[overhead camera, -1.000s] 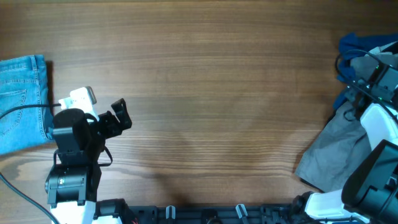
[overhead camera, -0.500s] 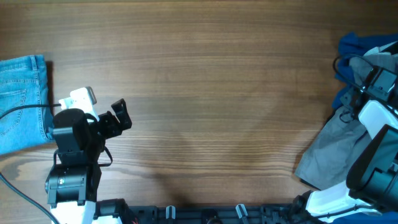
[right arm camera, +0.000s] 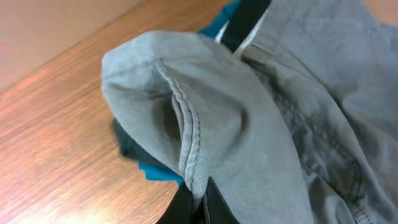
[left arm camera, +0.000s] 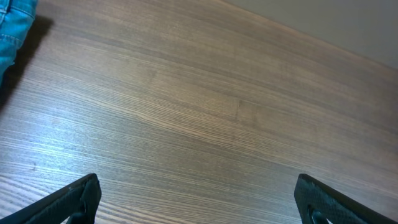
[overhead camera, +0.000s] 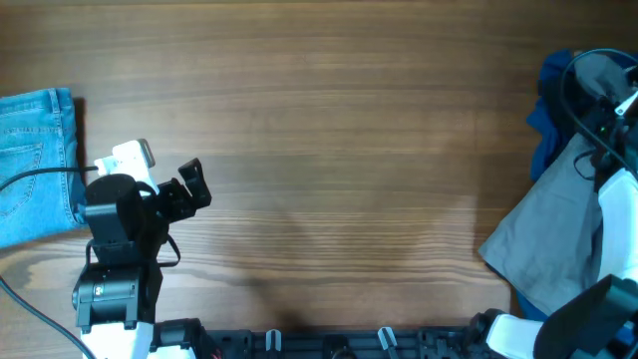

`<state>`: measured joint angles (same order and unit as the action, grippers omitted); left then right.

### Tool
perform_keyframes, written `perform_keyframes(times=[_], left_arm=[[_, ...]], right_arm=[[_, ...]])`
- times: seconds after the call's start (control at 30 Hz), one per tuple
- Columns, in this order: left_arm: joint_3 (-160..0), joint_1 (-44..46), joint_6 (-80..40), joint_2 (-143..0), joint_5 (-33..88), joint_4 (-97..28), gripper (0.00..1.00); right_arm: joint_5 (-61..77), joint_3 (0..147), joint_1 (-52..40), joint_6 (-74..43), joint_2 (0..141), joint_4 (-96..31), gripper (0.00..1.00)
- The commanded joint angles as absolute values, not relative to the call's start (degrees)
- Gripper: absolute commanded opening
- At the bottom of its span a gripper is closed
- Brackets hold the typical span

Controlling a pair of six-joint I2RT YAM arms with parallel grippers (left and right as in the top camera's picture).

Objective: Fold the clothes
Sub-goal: 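Pull the grey shorts with the right gripper toward the table center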

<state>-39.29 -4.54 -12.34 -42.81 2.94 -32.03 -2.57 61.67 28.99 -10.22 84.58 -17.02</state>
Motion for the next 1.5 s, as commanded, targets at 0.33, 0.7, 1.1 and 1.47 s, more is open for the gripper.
perform_keyframes(times=[0.33,0.7,1.1,1.47], left_arm=[[-40.5,-4.2,-12.4,-42.8,3.6,-32.0,1.0],[-40.5,-4.2,-12.4,-42.8,3.6,-32.0,1.0],[-40.5,-4.2,-12.4,-42.8,3.6,-32.0,1.0],[-40.5,-4.2,-12.4,-42.8,3.6,-32.0,1.0]], right_arm=[[72.8,63.0,26.2,-32.0,84.0,17.3,0.04],[77.0,63.0,16.9,-37.5,85.2,26.3,0.07],[76.5,63.0,-0.5,-31.1,85.3,26.6,0.1],[92.9,63.0,-19.7,-15.2,86.5,25.7,0.3]])
